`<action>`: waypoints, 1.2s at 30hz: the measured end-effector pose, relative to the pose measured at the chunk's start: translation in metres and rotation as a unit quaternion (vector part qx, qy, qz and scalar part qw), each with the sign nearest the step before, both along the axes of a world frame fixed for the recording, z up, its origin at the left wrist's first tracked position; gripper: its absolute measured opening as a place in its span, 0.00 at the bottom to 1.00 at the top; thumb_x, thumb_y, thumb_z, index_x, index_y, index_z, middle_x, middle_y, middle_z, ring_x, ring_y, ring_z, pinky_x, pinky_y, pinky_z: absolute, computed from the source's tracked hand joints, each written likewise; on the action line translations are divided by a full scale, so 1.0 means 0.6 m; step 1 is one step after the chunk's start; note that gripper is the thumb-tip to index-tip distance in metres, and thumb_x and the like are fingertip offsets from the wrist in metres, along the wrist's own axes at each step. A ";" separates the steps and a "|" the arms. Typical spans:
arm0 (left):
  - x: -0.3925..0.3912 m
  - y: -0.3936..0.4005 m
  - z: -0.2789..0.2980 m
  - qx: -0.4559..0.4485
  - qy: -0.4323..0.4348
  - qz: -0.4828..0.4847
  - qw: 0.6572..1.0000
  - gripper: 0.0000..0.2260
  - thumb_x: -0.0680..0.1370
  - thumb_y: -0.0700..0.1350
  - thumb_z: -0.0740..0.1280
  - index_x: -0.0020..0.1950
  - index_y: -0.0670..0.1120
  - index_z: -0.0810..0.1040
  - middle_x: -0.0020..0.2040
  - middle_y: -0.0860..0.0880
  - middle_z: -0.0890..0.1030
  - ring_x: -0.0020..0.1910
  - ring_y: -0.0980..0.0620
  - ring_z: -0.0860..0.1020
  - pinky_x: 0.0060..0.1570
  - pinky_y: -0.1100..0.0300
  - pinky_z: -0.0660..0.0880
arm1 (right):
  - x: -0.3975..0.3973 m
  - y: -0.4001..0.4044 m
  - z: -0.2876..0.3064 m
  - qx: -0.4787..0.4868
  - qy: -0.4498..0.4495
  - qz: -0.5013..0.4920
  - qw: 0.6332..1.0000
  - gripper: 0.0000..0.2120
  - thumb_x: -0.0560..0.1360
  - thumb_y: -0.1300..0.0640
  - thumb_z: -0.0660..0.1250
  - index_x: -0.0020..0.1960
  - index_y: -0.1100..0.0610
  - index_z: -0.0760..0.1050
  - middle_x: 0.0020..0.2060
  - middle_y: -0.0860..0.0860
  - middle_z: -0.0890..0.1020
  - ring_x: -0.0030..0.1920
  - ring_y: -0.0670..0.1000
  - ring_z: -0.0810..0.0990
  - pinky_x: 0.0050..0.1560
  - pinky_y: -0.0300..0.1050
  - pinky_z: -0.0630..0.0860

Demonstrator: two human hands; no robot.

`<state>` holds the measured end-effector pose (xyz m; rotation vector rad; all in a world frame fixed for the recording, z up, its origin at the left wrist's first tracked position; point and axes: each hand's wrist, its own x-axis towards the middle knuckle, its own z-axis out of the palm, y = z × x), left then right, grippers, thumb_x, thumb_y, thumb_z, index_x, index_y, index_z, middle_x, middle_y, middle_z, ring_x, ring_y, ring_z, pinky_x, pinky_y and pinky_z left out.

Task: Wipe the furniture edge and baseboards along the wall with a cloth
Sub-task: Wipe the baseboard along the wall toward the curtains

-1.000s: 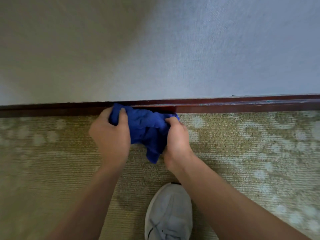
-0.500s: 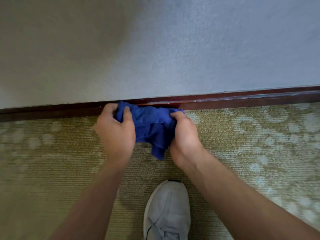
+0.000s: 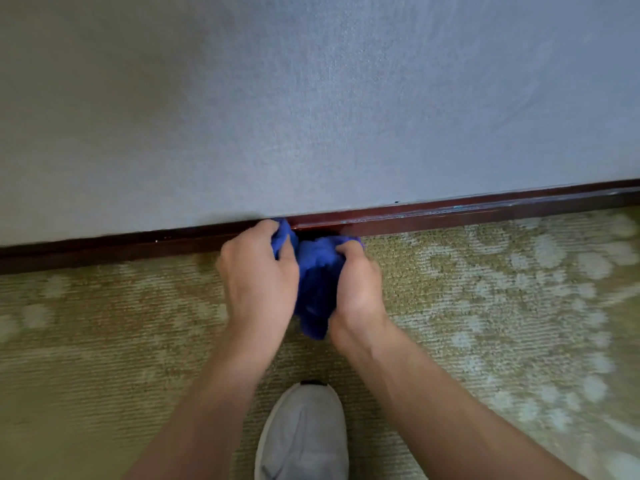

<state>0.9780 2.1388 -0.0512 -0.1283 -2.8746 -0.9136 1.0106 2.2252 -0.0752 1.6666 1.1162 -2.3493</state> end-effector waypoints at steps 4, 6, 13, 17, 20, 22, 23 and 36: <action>0.022 0.111 -0.007 -0.008 -0.024 -0.151 0.988 0.05 0.77 0.43 0.65 0.45 0.43 0.79 0.39 0.43 0.81 0.40 0.38 0.79 0.37 0.51 0.70 | 0.018 0.115 0.000 -0.003 -0.018 -0.090 0.996 0.12 0.76 0.48 0.56 0.46 0.56 0.72 0.38 0.55 0.77 0.34 0.55 0.77 0.33 0.41 0.69; 0.019 0.121 -0.010 -0.017 -0.025 -0.179 0.983 0.05 0.77 0.44 0.65 0.46 0.45 0.79 0.40 0.44 0.82 0.41 0.39 0.79 0.37 0.53 0.69 | 0.018 0.157 0.001 0.030 -0.024 -0.092 0.995 0.11 0.74 0.50 0.56 0.37 0.54 0.67 0.30 0.53 0.69 0.29 0.52 0.70 0.32 0.39 0.64; 0.013 0.042 -0.021 0.005 0.022 -0.048 0.999 0.02 0.73 0.37 0.70 0.44 0.42 0.82 0.35 0.44 0.81 0.34 0.41 0.78 0.37 0.56 0.65 | 0.016 0.080 0.001 0.051 0.048 0.049 0.996 0.10 0.76 0.58 0.59 0.51 0.61 0.76 0.43 0.61 0.81 0.40 0.56 0.80 0.37 0.45 0.75; 0.025 0.112 -0.010 -0.039 -0.005 -0.133 0.990 0.02 0.72 0.38 0.72 0.40 0.43 0.80 0.33 0.45 0.78 0.30 0.42 0.77 0.31 0.55 0.67 | 0.023 0.122 -0.004 0.031 -0.012 -0.021 0.999 0.18 0.75 0.51 0.60 0.59 0.60 0.75 0.48 0.59 0.79 0.44 0.57 0.79 0.38 0.45 0.73; 0.016 0.143 -0.013 -0.047 -0.020 -0.201 0.978 0.03 0.74 0.42 0.69 0.41 0.44 0.79 0.34 0.45 0.78 0.33 0.41 0.78 0.31 0.55 0.68 | 0.015 0.160 0.002 0.028 -0.019 -0.077 0.996 0.09 0.77 0.52 0.57 0.44 0.57 0.72 0.46 0.57 0.75 0.37 0.53 0.74 0.40 0.45 0.71; 0.011 0.125 -0.023 -0.017 -0.029 -0.192 0.981 0.05 0.76 0.43 0.68 0.40 0.45 0.79 0.34 0.46 0.77 0.33 0.43 0.77 0.34 0.58 0.63 | 0.006 0.152 0.012 0.043 -0.036 -0.068 0.996 0.08 0.78 0.52 0.57 0.48 0.56 0.71 0.47 0.57 0.75 0.37 0.53 0.74 0.37 0.43 0.70; 0.010 0.109 -0.026 0.014 -0.019 -0.166 0.986 0.05 0.75 0.42 0.69 0.40 0.45 0.79 0.32 0.47 0.77 0.32 0.44 0.76 0.34 0.62 0.61 | 0.001 0.140 0.012 0.043 -0.039 -0.054 0.997 0.10 0.78 0.51 0.57 0.52 0.56 0.70 0.48 0.57 0.76 0.39 0.54 0.75 0.35 0.43 0.68; 0.059 0.168 -0.035 0.293 -0.298 -0.058 0.907 0.06 0.78 0.43 0.64 0.44 0.46 0.79 0.36 0.49 0.81 0.35 0.50 0.78 0.37 0.58 0.72 | 0.023 0.230 0.042 0.377 -0.058 -0.151 0.912 0.04 0.74 0.55 0.58 0.40 0.53 0.69 0.38 0.53 0.77 0.43 0.56 0.78 0.47 0.50 0.75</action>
